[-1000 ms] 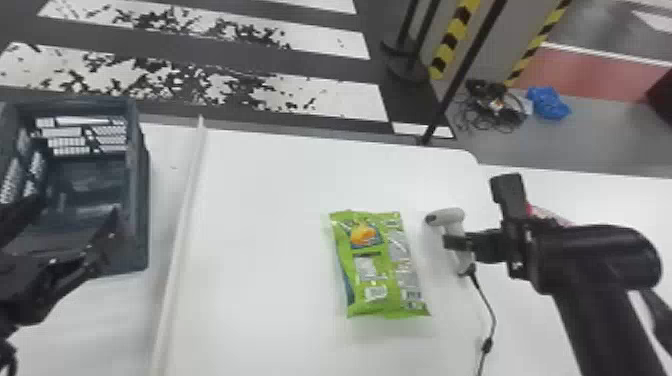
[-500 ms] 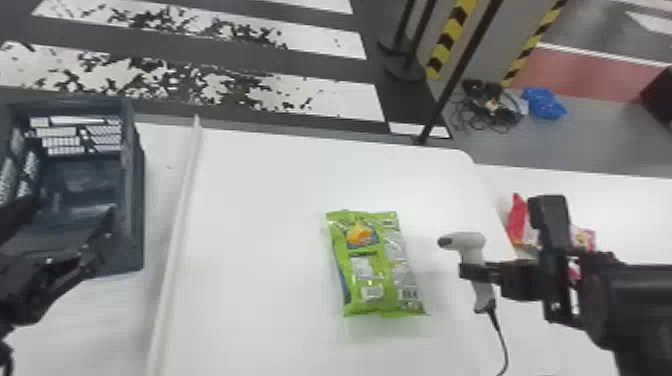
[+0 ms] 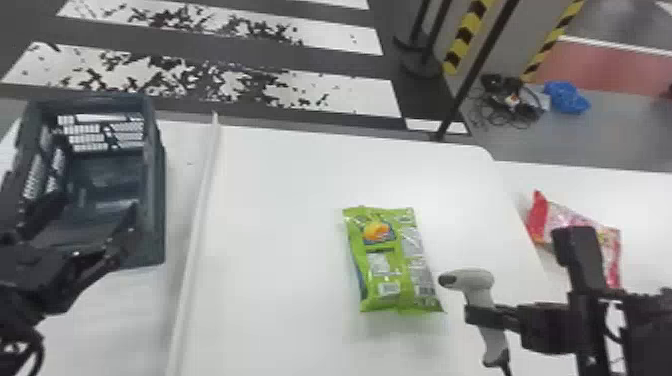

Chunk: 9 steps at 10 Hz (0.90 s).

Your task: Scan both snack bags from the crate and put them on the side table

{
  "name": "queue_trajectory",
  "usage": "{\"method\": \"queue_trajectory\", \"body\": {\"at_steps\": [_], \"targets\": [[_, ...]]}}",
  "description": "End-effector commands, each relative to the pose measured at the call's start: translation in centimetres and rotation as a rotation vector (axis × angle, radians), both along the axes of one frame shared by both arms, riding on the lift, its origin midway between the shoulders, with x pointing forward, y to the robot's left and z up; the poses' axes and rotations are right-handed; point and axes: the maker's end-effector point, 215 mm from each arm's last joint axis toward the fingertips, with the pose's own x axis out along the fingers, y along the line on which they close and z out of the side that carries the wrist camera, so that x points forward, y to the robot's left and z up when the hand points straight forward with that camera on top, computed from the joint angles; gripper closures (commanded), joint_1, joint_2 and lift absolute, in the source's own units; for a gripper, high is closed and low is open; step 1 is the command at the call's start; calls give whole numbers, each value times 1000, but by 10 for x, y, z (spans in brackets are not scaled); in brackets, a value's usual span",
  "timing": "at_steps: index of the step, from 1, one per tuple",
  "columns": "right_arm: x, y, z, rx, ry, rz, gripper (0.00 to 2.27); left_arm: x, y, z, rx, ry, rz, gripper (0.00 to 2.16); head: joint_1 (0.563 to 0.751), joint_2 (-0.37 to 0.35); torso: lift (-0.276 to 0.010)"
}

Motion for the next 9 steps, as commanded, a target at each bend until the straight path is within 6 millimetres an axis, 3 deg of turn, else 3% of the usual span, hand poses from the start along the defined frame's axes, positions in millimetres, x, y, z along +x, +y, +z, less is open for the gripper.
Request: {"method": "queue_trajectory", "body": {"at_steps": [1,4,9], "targets": [[-8,19,-1,19,5,30,2189,0,0,-1,-1,3,-1,87,695,-170,-87],[-8,35,-7,26,19,60,2189,-1,0,0,1,3,-1,87,695,-128,-87],[-5,33,-14,27,32,53,2189,-2,1,-1,0,3,0,87,695,-115,-87]]}}
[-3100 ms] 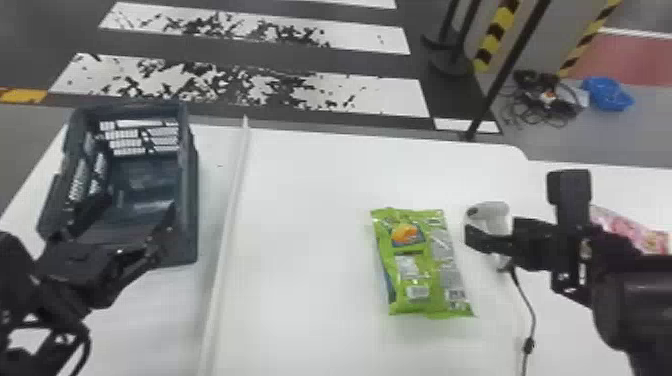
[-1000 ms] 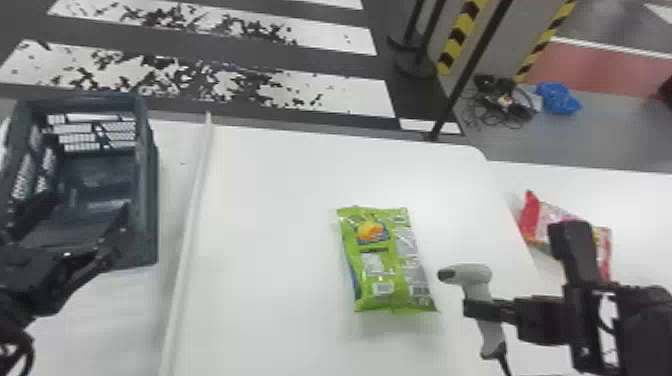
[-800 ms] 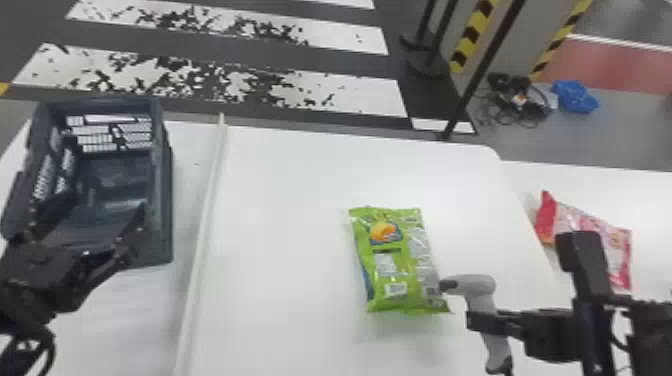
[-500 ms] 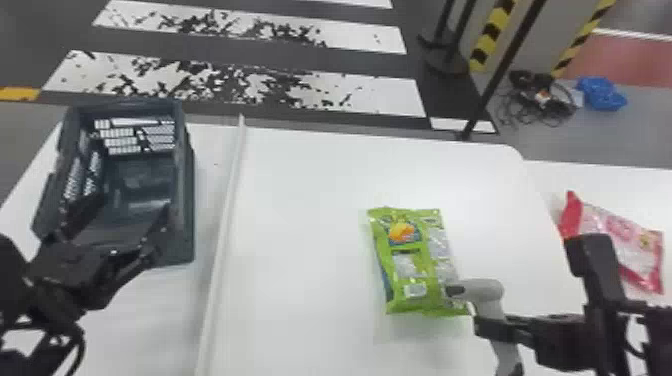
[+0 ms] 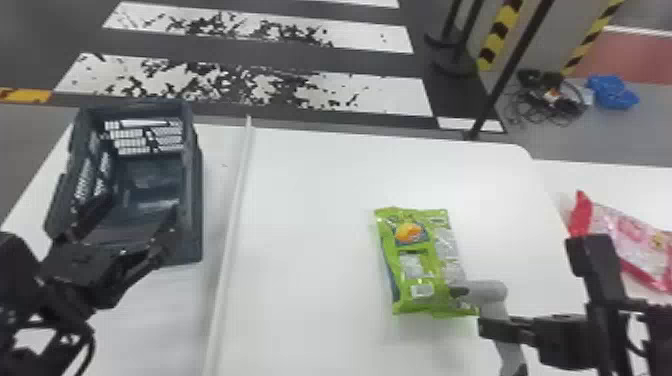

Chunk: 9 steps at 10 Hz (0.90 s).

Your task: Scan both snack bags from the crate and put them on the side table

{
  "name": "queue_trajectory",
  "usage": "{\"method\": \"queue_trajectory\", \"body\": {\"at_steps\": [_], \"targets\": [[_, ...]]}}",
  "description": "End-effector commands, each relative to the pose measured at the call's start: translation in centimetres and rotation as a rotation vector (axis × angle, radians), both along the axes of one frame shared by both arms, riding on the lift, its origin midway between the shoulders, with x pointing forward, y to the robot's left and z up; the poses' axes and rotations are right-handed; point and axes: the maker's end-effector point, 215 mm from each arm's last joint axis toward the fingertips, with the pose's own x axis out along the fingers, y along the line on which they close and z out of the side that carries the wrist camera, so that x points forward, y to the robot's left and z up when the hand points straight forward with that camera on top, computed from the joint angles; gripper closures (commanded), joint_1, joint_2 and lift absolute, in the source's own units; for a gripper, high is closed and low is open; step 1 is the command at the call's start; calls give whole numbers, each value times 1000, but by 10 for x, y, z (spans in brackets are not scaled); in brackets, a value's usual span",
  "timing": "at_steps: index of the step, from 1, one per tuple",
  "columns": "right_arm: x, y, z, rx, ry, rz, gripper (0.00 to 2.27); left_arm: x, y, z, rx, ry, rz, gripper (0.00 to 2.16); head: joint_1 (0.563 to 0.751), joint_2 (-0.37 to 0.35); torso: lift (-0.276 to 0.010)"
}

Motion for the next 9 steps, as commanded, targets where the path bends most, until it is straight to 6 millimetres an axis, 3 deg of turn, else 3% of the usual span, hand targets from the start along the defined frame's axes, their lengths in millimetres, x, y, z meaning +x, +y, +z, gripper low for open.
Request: {"method": "queue_trajectory", "body": {"at_steps": [1,2,5,9], "targets": [[0,-1,1,-1,0,-3,2189,-1,0,0,-1,0,1,87,695,-114,-87],[1,-7,1,-12,-3,-17,2189,-1,0,0,-1,0,1,87,695,-115,-87],[68,-59,8,-74,-124,-75,2189,-2,0,-1,-1,2,0,87,695,-151,-87],[134,-112,-23,-169,-150,-83,2189,-3,0,0,0,3,1,87,695,-223,-87]]}}
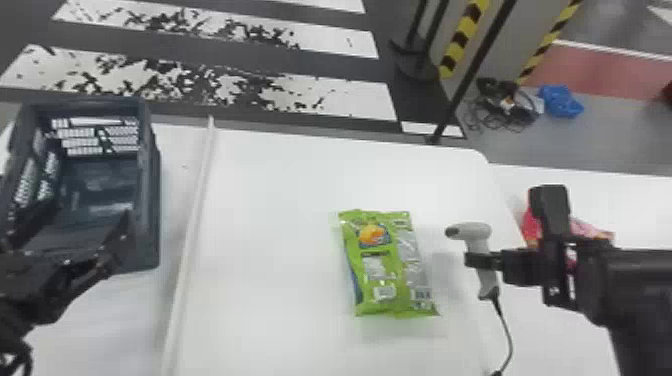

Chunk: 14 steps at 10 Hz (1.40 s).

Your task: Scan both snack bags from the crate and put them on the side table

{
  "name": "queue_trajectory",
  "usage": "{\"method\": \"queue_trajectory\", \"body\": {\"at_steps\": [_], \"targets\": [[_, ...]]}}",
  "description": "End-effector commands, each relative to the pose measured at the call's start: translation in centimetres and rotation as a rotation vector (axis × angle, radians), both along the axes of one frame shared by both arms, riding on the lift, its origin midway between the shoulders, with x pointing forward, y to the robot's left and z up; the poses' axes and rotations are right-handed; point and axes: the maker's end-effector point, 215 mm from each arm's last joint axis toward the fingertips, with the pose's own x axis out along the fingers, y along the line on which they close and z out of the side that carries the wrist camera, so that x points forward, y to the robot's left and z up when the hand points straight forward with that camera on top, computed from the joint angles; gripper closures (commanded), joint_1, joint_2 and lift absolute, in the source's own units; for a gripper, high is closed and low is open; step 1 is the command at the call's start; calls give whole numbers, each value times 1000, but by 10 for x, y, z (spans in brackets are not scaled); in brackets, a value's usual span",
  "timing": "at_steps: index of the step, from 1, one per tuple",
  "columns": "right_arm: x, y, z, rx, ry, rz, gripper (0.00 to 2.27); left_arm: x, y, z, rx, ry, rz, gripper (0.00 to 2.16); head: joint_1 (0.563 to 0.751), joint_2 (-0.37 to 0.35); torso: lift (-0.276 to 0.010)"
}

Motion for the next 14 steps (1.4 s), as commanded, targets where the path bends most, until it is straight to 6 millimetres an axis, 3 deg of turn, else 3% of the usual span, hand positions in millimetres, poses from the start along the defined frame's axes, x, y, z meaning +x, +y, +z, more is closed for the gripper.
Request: {"method": "queue_trajectory", "body": {"at_steps": [1,4,8,9,10,11,12,14], "targets": [[23,-10,-8,-37,-20,19,2189,0,1,0,1,0,1,87,695,-234,-87],[53,-20,-22,-81,-49,34,2186,-1,2,1,2,0,2,87,695,-243,-87],[59,-20,-36,-106,-41,51,2179,-2,3,1,2,1,5,87,695,-241,-87],[59,-20,-37,-108,-42,53,2081,-1,3,1,4,-1,5,87,695,-240,-87],[62,-19,-36,-110,-54,60,1760,-2,3,1,2,1,5,87,695,-240,-87],[63,-18,-36,-111,-60,61,680,-2,3,1,2,1,5,87,695,-239,-87],[63,-20,-36,-113,-62,55,66,-2,4,1,3,0,6,87,695,-237,-87],[58,-25,-30,-107,-75,31,56,-2,4,0,3,2,5,87,695,-238,-87]]}}
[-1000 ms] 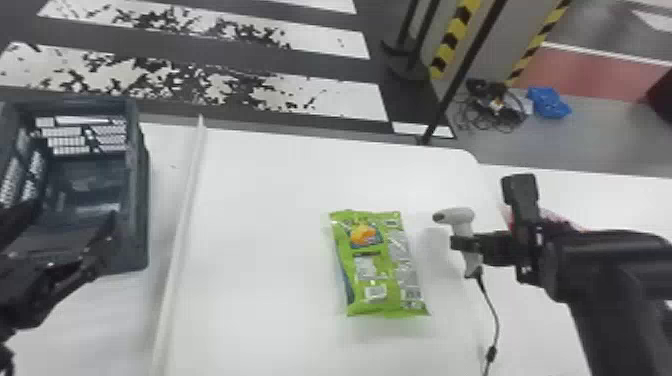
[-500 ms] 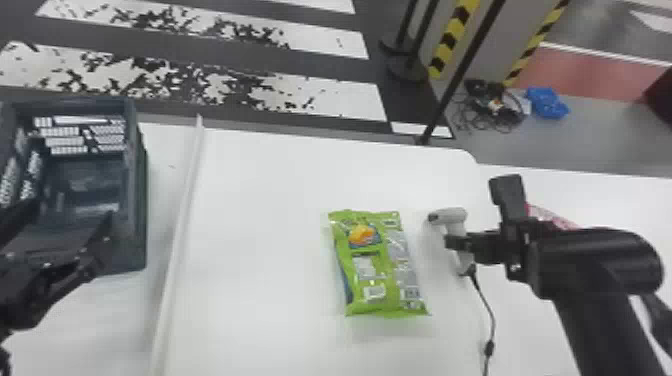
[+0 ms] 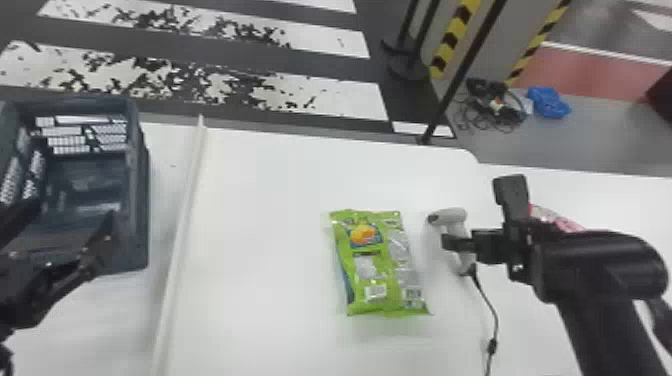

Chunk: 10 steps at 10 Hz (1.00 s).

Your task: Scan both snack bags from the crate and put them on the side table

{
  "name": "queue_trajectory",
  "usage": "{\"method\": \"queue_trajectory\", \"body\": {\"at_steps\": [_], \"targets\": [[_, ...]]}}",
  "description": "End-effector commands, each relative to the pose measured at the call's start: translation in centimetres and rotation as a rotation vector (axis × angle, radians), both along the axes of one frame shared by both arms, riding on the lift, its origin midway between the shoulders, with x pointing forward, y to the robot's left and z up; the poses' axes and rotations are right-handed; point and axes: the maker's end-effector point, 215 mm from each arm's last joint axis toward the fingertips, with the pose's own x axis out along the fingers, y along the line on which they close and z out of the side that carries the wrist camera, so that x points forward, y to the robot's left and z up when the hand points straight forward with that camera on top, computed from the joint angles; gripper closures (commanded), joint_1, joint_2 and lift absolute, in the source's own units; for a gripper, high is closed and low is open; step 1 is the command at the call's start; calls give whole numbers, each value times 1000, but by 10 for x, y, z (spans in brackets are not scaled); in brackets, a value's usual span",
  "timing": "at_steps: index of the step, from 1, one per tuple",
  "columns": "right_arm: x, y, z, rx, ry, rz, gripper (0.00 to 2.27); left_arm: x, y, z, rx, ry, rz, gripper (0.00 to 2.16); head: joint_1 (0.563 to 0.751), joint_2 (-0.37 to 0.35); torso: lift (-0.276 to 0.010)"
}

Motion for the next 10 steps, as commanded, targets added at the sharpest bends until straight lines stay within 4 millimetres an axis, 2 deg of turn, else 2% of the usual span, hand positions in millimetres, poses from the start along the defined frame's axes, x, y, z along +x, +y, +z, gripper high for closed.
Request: {"method": "queue_trajectory", "body": {"at_steps": [1,3,5,7,8,10], "targets": [[-10,-2,14,32,-28,-23,56,0,1,0,-1,1,2,87,695,-241,-87],[-37,21,33,169,-23,-33,60,0,1,-1,-2,1,3,87,695,-244,-87],[-57,46,39,377,29,-36,60,0,0,-2,-4,3,4,87,695,-219,-87],[-86,79,39,574,120,-27,63,0,1,-4,-2,7,4,87,695,-196,-87],[-95,90,38,619,151,-18,63,1,0,-3,-2,3,2,87,695,-177,-87],[-106,111,22,670,209,7,63,1,1,-3,0,4,0,87,695,-144,-87]]}}
